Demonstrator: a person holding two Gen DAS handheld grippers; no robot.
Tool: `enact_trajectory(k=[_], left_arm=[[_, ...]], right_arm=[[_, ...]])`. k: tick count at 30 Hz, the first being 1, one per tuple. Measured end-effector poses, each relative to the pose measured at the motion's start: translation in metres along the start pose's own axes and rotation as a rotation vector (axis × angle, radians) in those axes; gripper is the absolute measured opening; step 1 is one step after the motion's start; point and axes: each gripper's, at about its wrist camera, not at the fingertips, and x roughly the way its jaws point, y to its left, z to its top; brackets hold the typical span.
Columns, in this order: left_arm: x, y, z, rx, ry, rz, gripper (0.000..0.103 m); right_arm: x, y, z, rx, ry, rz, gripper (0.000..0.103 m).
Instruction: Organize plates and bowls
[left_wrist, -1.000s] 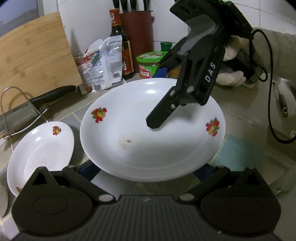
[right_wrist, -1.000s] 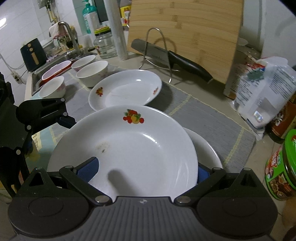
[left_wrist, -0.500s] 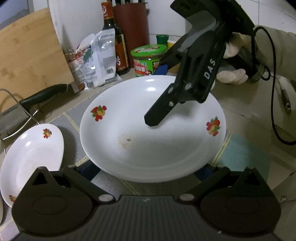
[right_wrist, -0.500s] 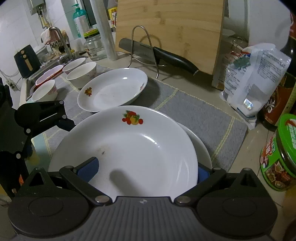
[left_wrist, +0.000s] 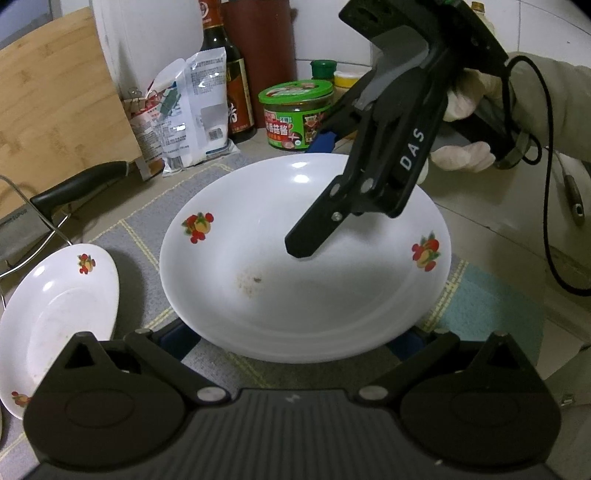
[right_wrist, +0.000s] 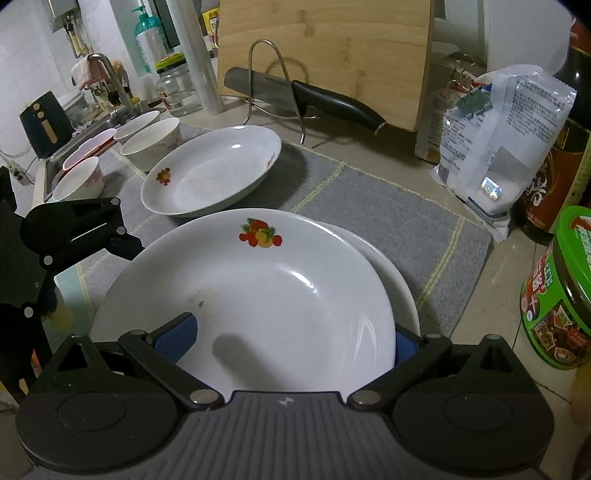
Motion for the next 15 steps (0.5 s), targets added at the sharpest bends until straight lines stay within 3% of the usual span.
enact_trajectory(k=[15], left_arm=[[0.0051, 0.0067, 0.0017, -0.034, 0.031, -0.025, 0.103]], right_arm=[[0.0027, -0.0038, -0.0022, 0.017, 0.015, -0.006, 0.103]])
